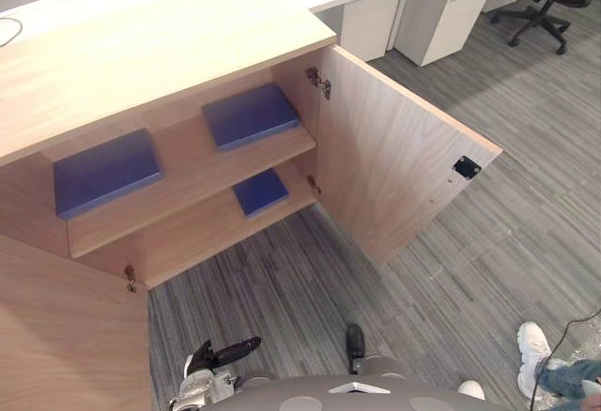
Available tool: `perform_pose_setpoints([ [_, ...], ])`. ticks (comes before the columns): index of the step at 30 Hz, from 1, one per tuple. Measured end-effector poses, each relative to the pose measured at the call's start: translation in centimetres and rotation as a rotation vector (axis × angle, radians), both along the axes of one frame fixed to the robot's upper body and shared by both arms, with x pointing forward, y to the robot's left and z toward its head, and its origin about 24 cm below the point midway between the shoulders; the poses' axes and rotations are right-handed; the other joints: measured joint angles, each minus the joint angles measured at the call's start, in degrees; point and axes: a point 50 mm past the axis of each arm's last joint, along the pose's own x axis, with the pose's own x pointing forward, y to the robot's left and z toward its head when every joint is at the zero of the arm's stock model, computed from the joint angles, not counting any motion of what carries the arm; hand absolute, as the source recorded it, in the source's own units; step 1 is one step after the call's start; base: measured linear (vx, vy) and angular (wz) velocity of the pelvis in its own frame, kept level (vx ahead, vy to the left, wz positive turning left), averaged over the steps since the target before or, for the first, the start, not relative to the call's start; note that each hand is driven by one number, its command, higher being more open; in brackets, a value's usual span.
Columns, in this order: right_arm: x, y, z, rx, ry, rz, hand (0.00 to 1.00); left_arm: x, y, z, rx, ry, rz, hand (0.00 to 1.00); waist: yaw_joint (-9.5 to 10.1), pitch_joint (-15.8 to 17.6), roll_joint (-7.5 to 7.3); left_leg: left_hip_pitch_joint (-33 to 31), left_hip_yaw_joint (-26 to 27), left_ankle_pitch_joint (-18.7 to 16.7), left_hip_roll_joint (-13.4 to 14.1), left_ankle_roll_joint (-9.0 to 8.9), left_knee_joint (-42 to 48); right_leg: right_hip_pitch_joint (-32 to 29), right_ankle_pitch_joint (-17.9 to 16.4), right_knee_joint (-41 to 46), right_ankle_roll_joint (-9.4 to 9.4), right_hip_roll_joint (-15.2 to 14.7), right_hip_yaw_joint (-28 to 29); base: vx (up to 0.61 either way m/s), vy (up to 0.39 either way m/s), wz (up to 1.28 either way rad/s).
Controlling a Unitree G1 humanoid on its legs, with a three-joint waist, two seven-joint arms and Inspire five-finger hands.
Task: Walk over to the cabinet, pick up the folder, carry it to the office cabinet, place the folder inside the office cabinet, then close the office cabinet door
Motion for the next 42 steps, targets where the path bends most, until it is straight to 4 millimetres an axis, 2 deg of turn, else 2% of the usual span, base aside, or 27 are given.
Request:
perform_pose_setpoints([
  [3,0.7,0.1,0.1,-0.005,-0.018,0.024,1.00,0.5,-0.8,0.1,-0.020,-0.023,0.001,1.00,0.07,0.17,-0.69,0.07,0.48,-0.19,-0.59,0.60,0.93,-0.44,-0.68,1.83,0.40,-0.87,0.27,-0.07,0.083,-0.02],
  [7,1.2,0.2,0.1,-0.005,-0.025,0.065,1.00,0.5,-0.9,0.1,-0.023,-0.026,0.013,1.00,0.26,0.38,-1.31,0.78,2.09,-1.43,-0.51,1.02,3.11,-0.50,-1.68,4.02,0.62,-0.72,1.62,-0.07,0.027,-0.17],
  [11,2.3,0.2,0.3,-0.016,-0.053,0.130,1.00,1.3,-1.1,0.2,-0.023,-0.042,-0.005,1.00,0.28,0.86,-2.10,1.01,5.92,-2.88,-0.53,1.04,6.37,-2.74,-2.00,7.76,0.68,-0.09,5.12,-0.10,0.023,-0.47],
  [14,2.6,0.3,0.3,-0.016,-0.061,0.146,1.00,2.0,-1.1,0.4,-0.006,-0.051,-0.070,1.00,0.45,1.43,-3.12,0.93,9.33,-3.36,-0.86,1.28,8.42,-4.33,-1.86,8.45,1.68,-0.27,6.64,-0.15,0.024,-0.57],
  [16,2.6,0.4,0.4,-0.013,-0.064,0.137,1.00,2.1,-1.0,0.4,-0.001,-0.050,-0.078,1.00,0.55,1.54,-3.40,0.96,13.30,-3.13,-0.58,1.95,9.08,-4.56,-3.06,7.00,1.40,-3.20,-1.37,-0.17,0.012,-0.72],
  [17,2.5,0.1,0.5,-0.023,-0.068,0.128,1.00,2.1,-1.3,0.4,-0.004,-0.048,-0.075,1.00,0.44,1.31,-1.08,0.98,15.73,-2.68,1.36,2.13,8.45,-4.94,-5.17,7.31,1.34,-4.64,-8.33,-0.11,-0.060,-0.80],
  [18,2.4,-0.2,0.5,-0.031,-0.062,0.129,1.00,2.0,-1.4,0.3,-0.007,-0.045,-0.075,1.00,0.36,1.41,-0.99,1.15,18.07,-2.29,3.13,1.84,8.39,-7.08,-6.98,15.97,-1.35,-6.60,-13.87,-0.11,-0.078,-0.78],
  [19,2.0,-0.1,0.5,-0.027,-0.055,0.121,1.00,2.0,-1.4,0.3,-0.006,-0.042,-0.074,1.00,0.34,1.41,-1.07,1.46,18.92,-2.08,3.86,1.53,8.34,-7.52,-8.56,21.10,-3.20,-7.64,-15.45,-0.01,-0.085,-0.76],
  [20,1.5,0.1,0.4,-0.022,-0.049,0.101,1.00,1.8,-1.1,0.3,0.000,-0.036,-0.073,1.00,0.39,1.14,-1.52,2.54,20.33,-1.54,4.92,0.69,7.67,-6.53,-11.06,28.04,-3.89,-10.36,-17.61,0.04,-0.132,-0.72],
  [21,0.5,0.3,0.4,-0.019,-0.030,0.082,1.00,1.6,-0.7,0.3,0.009,-0.031,-0.074,1.00,0.47,0.68,-2.41,3.61,22.06,-1.03,5.58,-0.17,6.97,-4.04,-11.62,30.23,-3.55,-13.32,-17.97,0.05,-0.163,-0.74],
  [22,0.2,0.4,0.4,-0.016,-0.023,0.076,1.00,1.4,-0.4,0.3,0.016,-0.027,-0.077,1.00,0.51,0.29,-3.08,3.91,22.93,-0.75,5.66,-0.63,6.57,-2.94,-11.75,30.22,-3.22,-14.92,-17.52,0.07,-0.249,-0.87],
  [23,-0.2,0.5,0.3,-0.007,-0.010,0.066,1.00,0.9,0.4,0.3,0.036,-0.012,-0.079,1.00,0.58,-0.58,-4.71,3.86,24.52,-0.25,5.54,-1.10,6.39,-2.01,-13.13,28.05,0.03,-16.60,-16.06,0.06,-0.298,-0.91],
  [24,-0.3,1.0,0.1,0.018,-0.002,0.066,1.00,0.8,0.9,0.3,0.044,0.003,-0.090,1.00,0.48,-1.12,-5.65,3.67,25.32,0.87,4.98,0.08,5.21,-2.36,-14.60,25.07,1.98,-15.05,-15.96,0.04,-0.304,-0.89],
  [26,-0.5,0.8,0.0,0.022,0.012,0.064,1.00,0.8,0.1,0.0,0.013,0.021,-0.109,1.00,0.43,-1.25,-4.50,2.94,23.18,1.91,4.48,2.50,2.61,-2.32,-13.51,20.77,2.55,-12.61,-14.94,-0.02,-0.230,-0.61],
  [27,-0.8,0.4,-0.1,0.025,0.027,0.031,1.00,0.6,-0.5,-0.1,-0.005,0.022,-0.108,1.00,0.67,-1.69,-3.12,2.88,20.24,2.95,2.53,2.40,-0.77,-2.29,-11.91,17.64,2.87,-10.77,-13.87,-0.04,-0.142,-0.50],
  [28,-1.0,0.3,-0.1,0.030,0.035,0.017,1.00,0.4,-0.6,-0.2,-0.007,0.028,-0.107,1.00,0.74,-2.11,-2.67,3.04,21.36,3.31,2.76,2.31,-1.42,-2.16,-11.23,16.23,3.00,-9.86,-13.45,-0.03,-0.065,-0.46],
  [29,-1.1,0.3,-0.1,0.034,0.039,0.013,1.00,0.2,-0.6,-0.2,-0.006,0.034,-0.103,1.00,0.88,-2.58,-2.34,3.08,21.74,4.49,3.02,1.28,-1.97,-1.94,-10.12,14.27,3.02,-8.67,-12.74,0.00,-0.064,-0.43],
  [30,-1.0,0.2,-0.2,0.038,0.034,0.019,1.00,0.2,-0.4,-0.2,-0.003,0.034,-0.095,1.00,1.13,-2.70,-2.22,2.89,22.69,4.92,3.37,0.89,-1.85,-1.09,-7.64,10.39,3.01,-7.34,-11.99,-0.03,-0.049,-0.56],
  [32,-0.6,0.2,-0.2,0.047,0.030,0.022,1.00,0.1,-0.1,-0.2,0.007,0.034,-0.079,1.00,1.58,-2.84,-2.54,2.75,23.57,4.93,3.50,0.86,-1.70,-0.09,-4.51,5.53,3.00,-6.24,-10.61,-0.07,-0.007,-0.45],
  [36,-1.2,1.4,-0.5,0.089,0.047,-0.032,1.00,-0.3,1.3,0.0,0.027,0.026,-0.011,1.00,1.50,-3.15,-4.67,1.63,22.01,4.91,2.80,0.76,-1.50,2.78,-0.07,-2.19,3.18,-6.05,-11.19,-0.09,0.006,0.03],
  [38,-1.5,1.6,-0.6,0.098,0.054,-0.056,1.00,-0.4,1.5,0.1,0.034,0.023,-0.004,1.00,1.76,-3.13,-4.93,1.37,21.03,4.82,2.46,0.06,-1.46,3.73,0.94,-3.74,3.30,-6.27,-11.80,-0.07,0.009,0.25],
  [42,-1.5,1.5,-0.6,0.092,0.054,-0.085,1.00,-0.8,2.0,0.0,0.045,0.036,-0.007,1.00,1.65,-3.20,-4.57,0.97,18.86,4.68,1.73,-0.21,-1.11,4.73,0.98,-4.03,3.37,-7.24,-13.26,-0.09,0.019,0.21],
])
